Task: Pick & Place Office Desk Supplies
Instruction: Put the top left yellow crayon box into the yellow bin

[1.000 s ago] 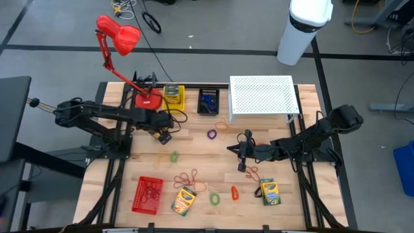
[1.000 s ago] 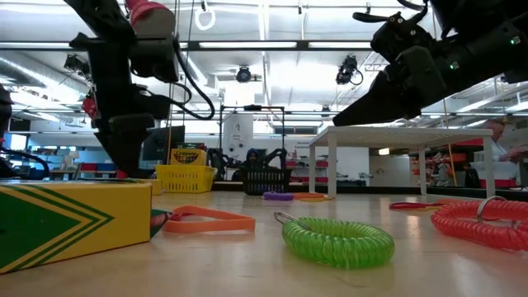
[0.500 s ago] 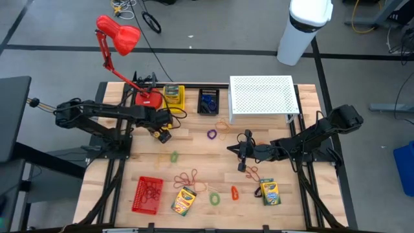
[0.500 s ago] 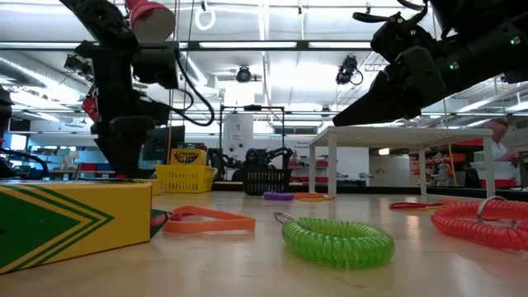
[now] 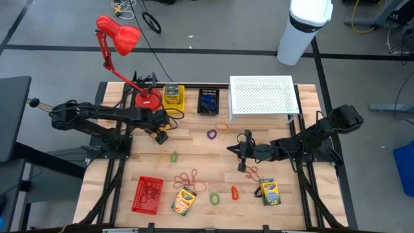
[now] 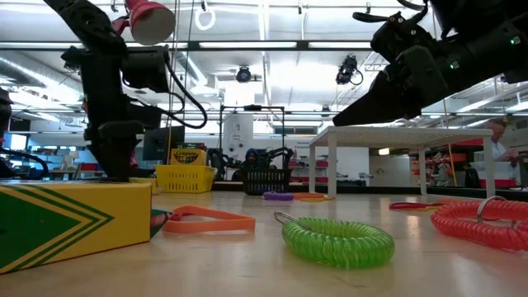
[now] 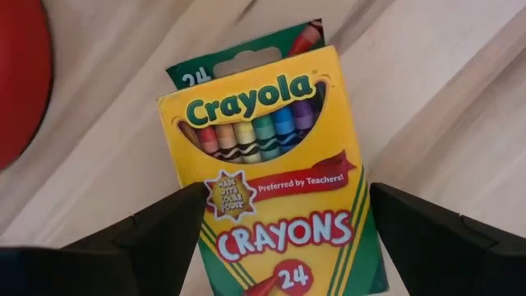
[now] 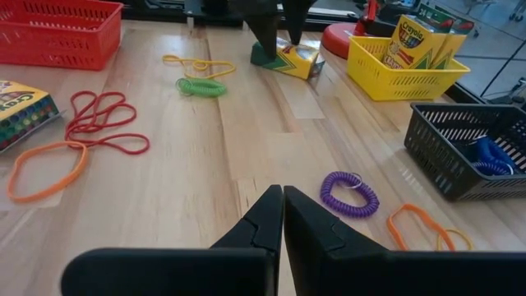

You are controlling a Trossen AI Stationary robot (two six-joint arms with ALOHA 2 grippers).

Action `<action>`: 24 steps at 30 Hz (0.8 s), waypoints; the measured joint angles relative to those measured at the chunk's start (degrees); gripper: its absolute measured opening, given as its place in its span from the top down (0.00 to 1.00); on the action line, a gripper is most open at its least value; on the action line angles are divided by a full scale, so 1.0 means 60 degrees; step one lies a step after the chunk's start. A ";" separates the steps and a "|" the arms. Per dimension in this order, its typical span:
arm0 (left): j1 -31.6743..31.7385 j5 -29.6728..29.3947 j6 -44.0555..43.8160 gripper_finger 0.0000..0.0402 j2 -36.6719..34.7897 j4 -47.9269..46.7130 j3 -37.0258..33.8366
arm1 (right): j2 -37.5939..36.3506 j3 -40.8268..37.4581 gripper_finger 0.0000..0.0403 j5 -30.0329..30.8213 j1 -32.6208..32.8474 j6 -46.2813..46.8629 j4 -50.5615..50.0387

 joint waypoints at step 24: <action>0.0004 -0.0172 -0.0371 0.01 -0.0210 -0.0958 0.0297 | 0.0000 -0.0002 0.94 -0.0003 -0.0001 0.0000 0.0001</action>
